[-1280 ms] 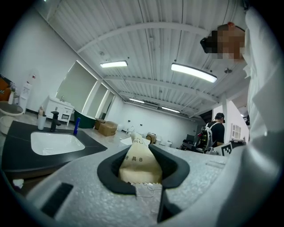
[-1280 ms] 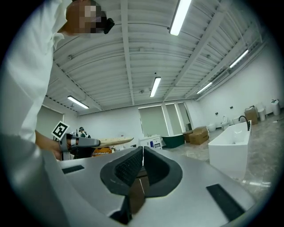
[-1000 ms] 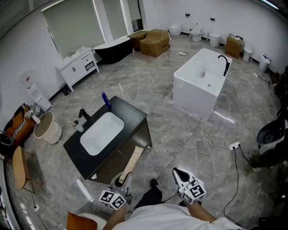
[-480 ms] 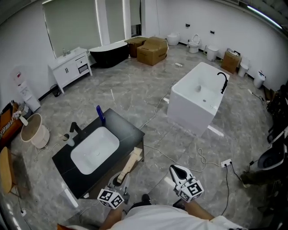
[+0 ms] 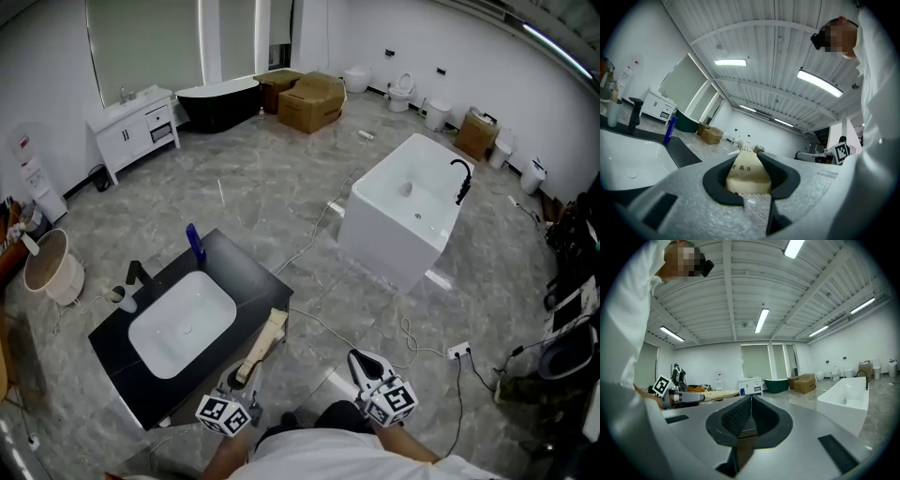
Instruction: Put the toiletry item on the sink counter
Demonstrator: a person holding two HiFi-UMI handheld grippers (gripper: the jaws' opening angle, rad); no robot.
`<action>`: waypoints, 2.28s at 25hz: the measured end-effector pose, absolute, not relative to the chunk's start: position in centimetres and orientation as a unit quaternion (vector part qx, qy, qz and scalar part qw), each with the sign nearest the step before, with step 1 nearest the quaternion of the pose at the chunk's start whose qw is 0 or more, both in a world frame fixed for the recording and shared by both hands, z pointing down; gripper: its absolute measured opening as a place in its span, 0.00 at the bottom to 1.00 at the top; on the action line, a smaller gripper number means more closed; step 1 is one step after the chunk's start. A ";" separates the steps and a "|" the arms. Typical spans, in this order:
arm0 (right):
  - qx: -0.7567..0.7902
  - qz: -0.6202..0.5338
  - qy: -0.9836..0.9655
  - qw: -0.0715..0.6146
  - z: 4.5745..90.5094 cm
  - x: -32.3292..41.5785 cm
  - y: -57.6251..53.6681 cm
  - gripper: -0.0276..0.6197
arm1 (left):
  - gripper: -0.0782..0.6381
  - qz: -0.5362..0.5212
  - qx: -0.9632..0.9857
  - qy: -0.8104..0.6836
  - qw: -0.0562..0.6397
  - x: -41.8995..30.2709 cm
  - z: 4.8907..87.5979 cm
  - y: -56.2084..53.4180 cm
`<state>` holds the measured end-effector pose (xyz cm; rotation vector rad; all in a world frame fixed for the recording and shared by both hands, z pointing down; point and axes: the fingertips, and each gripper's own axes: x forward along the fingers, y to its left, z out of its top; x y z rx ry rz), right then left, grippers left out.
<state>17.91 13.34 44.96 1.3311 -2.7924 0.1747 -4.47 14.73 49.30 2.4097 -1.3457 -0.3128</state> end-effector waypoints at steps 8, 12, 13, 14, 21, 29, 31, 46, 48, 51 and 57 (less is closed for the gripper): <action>0.401 0.076 -0.913 0.019 46.7 18.8 6.4 0.07 | 0.25 -0.108 0.841 -0.501 0.176 -3.2 49.6 9.3; 0.354 0.066 -0.933 0.004 45.7 18.3 0.4 0.07 | 0.25 -0.099 0.820 -0.538 0.169 -2.8 48.9 5.4; 0.345 0.065 -0.936 0.002 45.5 18.4 -1.3 0.07 | 0.25 -0.101 0.813 -0.548 0.169 -2.6 48.7 4.2; 0.336 0.064 -0.940 -0.001 45.1 18.7 -2.8 0.07 | 0.25 -0.104 0.807 -0.557 0.168 -2.3 48.3 3.1; 0.297 0.049 -0.954 -0.019 42.5 23.2 -12.1 0.07 | 0.25 -0.117 0.779 -0.601 0.139 1.2 44.7 -3.5; 0.228 0.064 -0.971 -0.008 44.2 24.1 -18.8 0.07 | 0.25 -0.127 0.725 -0.663 0.139 2.9 43.8 -6.4; 0.207 0.069 -0.976 -0.003 45.1 22.8 -19.7 0.07 | 0.25 -0.134 0.706 -0.681 0.142 2.1 43.6 -6.1; 0.111 0.061 -0.990 0.054 47.6 5.0 -24.1 0.07 | 0.25 -0.165 0.631 -0.739 0.169 -13.1 49.0 -7.0; 0.109 0.052 -0.990 0.070 47.8 3.0 -25.5 0.07 | 0.25 -0.174 0.633 -0.735 0.170 -14.8 49.4 -8.0; 0.110 0.043 -0.990 0.079 48.2 -0.2 -26.9 0.07 | 0.25 -0.167 0.644 -0.727 0.171 -17.1 50.3 -9.1; 0.098 0.029 -0.991 0.085 48.4 -5.7 -28.3 0.07 | 0.25 -0.142 0.654 -0.720 0.185 -20.9 52.1 -10.9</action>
